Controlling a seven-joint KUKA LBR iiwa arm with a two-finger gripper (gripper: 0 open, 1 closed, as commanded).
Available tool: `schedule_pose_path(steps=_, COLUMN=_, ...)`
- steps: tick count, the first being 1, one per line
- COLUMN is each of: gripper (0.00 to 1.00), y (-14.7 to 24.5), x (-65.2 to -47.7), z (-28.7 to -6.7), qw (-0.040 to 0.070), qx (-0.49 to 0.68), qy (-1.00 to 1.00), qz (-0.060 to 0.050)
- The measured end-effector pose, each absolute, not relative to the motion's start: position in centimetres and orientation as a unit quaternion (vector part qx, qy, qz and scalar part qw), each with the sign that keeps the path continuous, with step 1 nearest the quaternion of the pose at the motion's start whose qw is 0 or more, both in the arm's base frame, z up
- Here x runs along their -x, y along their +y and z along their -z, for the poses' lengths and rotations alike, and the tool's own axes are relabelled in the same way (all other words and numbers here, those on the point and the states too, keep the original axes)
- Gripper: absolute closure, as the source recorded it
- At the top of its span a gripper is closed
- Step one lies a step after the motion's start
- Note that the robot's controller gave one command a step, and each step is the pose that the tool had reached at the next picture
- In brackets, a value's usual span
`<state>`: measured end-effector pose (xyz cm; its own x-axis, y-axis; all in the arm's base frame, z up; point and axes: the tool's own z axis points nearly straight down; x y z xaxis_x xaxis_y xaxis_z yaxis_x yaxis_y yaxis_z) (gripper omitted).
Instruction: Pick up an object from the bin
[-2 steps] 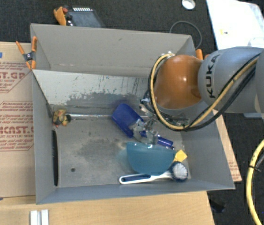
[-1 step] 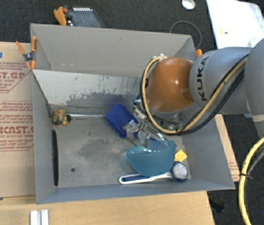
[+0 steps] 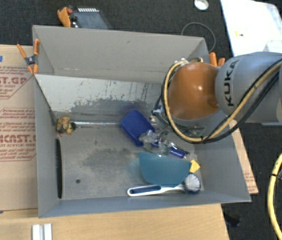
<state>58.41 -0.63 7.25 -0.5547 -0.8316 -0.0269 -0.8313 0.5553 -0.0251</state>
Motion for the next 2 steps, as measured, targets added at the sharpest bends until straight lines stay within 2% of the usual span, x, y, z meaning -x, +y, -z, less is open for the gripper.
schedule_pose_path(steps=1, gripper=1.00, y=-1.9, x=-58.4, z=-7.1, qw=0.018, qx=0.610, qy=0.792, qz=0.007)
schedule_pose_path(steps=2, gripper=1.00, y=-0.5, x=-57.7, z=-7.1, qw=0.018, qx=0.580, qy=0.814, qz=0.007)
